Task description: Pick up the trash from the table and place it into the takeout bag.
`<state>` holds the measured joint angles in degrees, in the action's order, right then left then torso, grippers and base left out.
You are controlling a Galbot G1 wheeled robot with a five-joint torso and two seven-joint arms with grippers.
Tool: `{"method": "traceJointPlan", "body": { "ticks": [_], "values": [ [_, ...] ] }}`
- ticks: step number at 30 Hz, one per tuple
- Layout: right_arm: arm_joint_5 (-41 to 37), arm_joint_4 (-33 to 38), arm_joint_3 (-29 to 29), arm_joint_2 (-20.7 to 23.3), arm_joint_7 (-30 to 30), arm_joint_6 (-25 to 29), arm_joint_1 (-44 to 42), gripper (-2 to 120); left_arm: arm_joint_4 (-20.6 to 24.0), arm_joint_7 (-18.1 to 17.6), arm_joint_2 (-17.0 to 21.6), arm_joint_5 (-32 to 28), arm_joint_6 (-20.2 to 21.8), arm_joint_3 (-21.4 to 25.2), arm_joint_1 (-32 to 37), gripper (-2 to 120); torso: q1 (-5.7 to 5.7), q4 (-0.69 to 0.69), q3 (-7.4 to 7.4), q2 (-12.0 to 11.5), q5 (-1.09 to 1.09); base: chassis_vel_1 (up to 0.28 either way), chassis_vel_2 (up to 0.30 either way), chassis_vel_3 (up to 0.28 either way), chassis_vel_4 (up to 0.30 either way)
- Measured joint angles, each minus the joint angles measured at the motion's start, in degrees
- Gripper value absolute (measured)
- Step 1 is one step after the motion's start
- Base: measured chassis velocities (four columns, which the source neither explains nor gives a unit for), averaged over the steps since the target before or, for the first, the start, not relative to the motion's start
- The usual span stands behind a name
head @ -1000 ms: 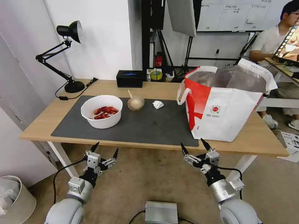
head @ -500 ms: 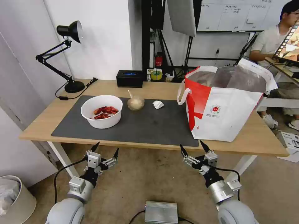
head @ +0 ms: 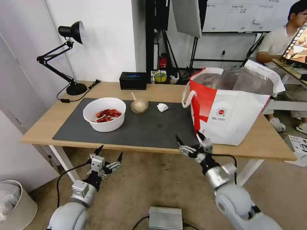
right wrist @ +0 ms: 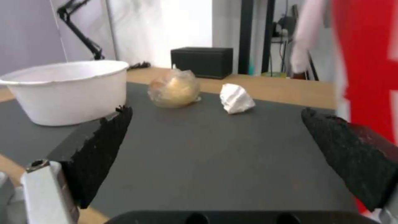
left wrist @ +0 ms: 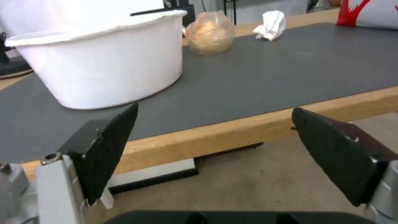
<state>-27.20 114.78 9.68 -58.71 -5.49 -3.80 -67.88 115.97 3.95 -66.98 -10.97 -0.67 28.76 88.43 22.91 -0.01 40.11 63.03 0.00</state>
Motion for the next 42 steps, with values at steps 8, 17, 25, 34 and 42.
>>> {"method": "traceJointPlan", "body": {
  "ticks": [8,17,25,34,42],
  "values": [
    [-0.9,-4.5,-9.4,0.0,-8.7,-12.3,14.7,100,0.1,0.0,0.2,0.1,0.0,0.8,0.5,100,0.00,0.01,-0.01,0.0,-0.01,0.000,0.000,0.000,0.000],
    [-5.8,-14.3,-19.6,-2.6,-15.1,-17.5,29.5,100,0.2,0.0,-0.1,0.2,-0.1,1.6,1.2,100,0.01,0.01,0.00,0.0,0.00,0.000,0.000,0.000,0.000],
    [-8.1,-28.0,-25.1,-9.0,-19.9,-20.1,41.7,100,-0.3,0.0,-1.2,1.2,-0.3,1.1,1.3,100,0.01,0.01,0.00,0.0,0.00,0.000,0.000,0.000,0.000],
    [-9.0,-41.2,-26.8,-16.2,-21.8,-21.9,48.0,100,-0.7,0.1,-1.3,1.6,-1.4,1.3,1.7,100,0.01,0.01,0.00,0.0,-0.01,0.000,0.000,0.000,0.000],
    [-8.6,-49.7,-26.3,-21.5,-21.8,-22.1,51.0,100,-0.7,0.1,-1.2,1.6,-1.4,1.3,1.8,100,0.01,0.01,-0.01,0.0,-0.01,0.000,0.000,0.000,0.000]
  ]
}}
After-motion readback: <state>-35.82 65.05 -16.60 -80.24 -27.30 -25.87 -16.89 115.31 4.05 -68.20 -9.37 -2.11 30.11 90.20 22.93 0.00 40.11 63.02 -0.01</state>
